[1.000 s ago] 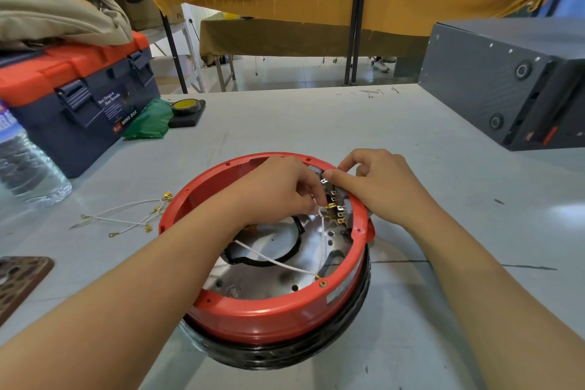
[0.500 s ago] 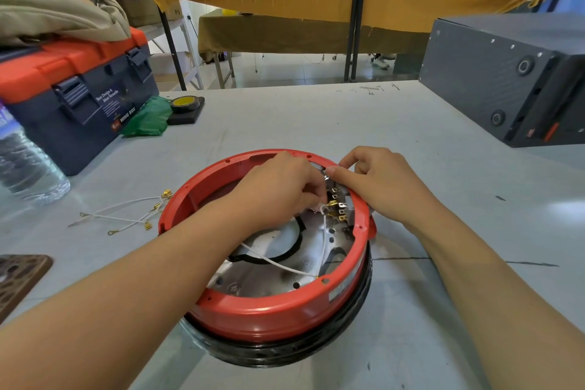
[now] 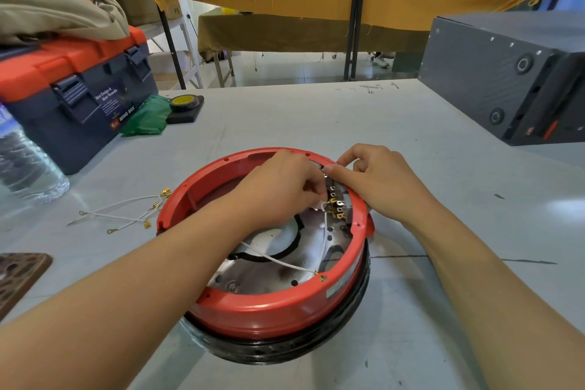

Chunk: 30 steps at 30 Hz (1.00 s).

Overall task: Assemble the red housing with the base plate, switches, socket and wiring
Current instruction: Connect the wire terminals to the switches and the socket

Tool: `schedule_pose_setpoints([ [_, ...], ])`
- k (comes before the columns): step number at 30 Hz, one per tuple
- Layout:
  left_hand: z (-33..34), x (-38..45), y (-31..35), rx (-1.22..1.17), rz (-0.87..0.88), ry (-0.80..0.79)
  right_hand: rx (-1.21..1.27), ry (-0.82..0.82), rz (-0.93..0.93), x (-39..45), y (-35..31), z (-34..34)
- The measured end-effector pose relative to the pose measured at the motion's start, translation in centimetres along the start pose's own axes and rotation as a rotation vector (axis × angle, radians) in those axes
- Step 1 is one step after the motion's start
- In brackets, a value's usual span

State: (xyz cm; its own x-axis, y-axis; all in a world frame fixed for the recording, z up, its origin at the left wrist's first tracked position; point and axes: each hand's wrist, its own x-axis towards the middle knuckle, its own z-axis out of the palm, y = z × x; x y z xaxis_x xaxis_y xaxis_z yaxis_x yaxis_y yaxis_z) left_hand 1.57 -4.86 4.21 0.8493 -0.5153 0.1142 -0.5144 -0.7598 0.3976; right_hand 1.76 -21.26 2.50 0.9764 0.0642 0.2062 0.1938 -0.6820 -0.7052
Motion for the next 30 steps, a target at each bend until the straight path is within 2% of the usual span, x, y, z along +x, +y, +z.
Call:
schedule_pose_setpoints([
  [6, -0.8, -0.3, 0.4, -0.101, -0.003, 0.017, 0.022, 0.001, -0.004, 0.0, 0.0, 0.0],
  [10, -1.1, -0.6, 0.7, -0.196, -0.025, -0.027, 0.013, 0.010, -0.010, 0.0, 0.2, 0.0],
  [16, -1.0, -0.5, 1.2, -0.159, -0.054, -0.046, -0.039, 0.003, 0.017, 0.1, 0.2, 0.1],
  [21, -0.8, -0.4, 1.7, -0.092, -0.073, -0.093, -0.123, -0.060, 0.044, 0.0, -0.2, -0.3],
  [26, -0.3, -0.3, 1.9, -0.110, -0.118, -0.073, -0.218, -0.226, 0.025, -0.1, -0.7, -1.0],
  [30, -0.1, -0.2, 2.0, -0.123, -0.152, -0.074, -0.282, -0.296, 0.036, -0.1, -1.1, -1.0],
])
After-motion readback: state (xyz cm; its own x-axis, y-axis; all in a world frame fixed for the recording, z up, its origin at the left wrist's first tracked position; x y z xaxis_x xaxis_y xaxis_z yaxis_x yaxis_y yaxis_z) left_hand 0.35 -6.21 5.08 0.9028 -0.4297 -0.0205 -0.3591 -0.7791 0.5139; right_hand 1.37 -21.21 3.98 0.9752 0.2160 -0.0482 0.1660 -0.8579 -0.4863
